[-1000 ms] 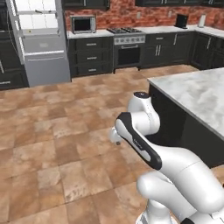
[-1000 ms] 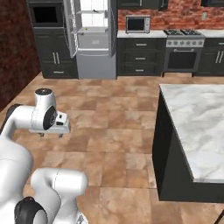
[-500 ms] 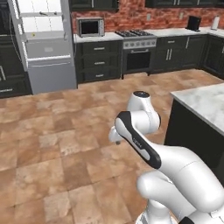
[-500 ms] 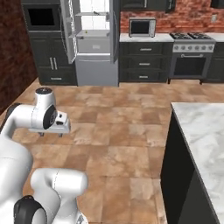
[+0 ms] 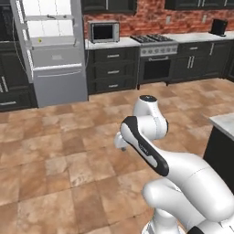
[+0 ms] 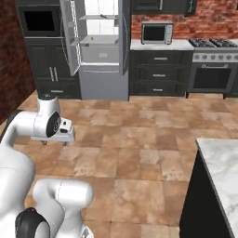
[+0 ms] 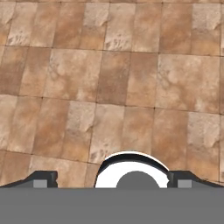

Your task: Gather the lemon wedge and tomato from the fridge and place them on a tray on the dining counter. Then gather the fishs from the fridge and place them on the other tray.

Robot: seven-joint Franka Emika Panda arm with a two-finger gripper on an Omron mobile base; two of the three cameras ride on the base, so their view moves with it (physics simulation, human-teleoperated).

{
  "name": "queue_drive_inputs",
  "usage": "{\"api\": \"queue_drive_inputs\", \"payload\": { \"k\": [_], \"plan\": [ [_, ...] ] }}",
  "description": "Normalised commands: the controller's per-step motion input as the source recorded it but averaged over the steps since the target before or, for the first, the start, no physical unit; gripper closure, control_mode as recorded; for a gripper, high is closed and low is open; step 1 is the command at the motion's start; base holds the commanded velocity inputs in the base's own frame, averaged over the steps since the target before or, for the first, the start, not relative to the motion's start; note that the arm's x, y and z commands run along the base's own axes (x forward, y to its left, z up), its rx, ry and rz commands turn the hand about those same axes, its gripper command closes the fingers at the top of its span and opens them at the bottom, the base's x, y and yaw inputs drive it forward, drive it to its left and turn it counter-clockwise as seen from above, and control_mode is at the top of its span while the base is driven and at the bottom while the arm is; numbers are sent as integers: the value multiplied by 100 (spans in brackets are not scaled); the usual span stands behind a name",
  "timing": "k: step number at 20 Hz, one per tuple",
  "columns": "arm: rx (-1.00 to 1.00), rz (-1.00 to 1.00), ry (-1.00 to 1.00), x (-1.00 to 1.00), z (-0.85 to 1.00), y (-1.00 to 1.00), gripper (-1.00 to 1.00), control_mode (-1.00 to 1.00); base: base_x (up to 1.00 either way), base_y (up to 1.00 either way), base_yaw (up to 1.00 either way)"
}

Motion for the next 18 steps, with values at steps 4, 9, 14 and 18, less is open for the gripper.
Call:
{"api": "queue_drive_inputs", "payload": {
  "k": [4,9,14,18],
  "plan": [
    [0,0,0,0,0,0,-100,100,100,45,0],
    [0,0,0,0,0,0,-100,100,89,64,0],
    [0,0,0,0,0,0,-100,100,72,70,0],
    [0,0,0,0,0,0,-100,100,91,25,0]
  ]
}}
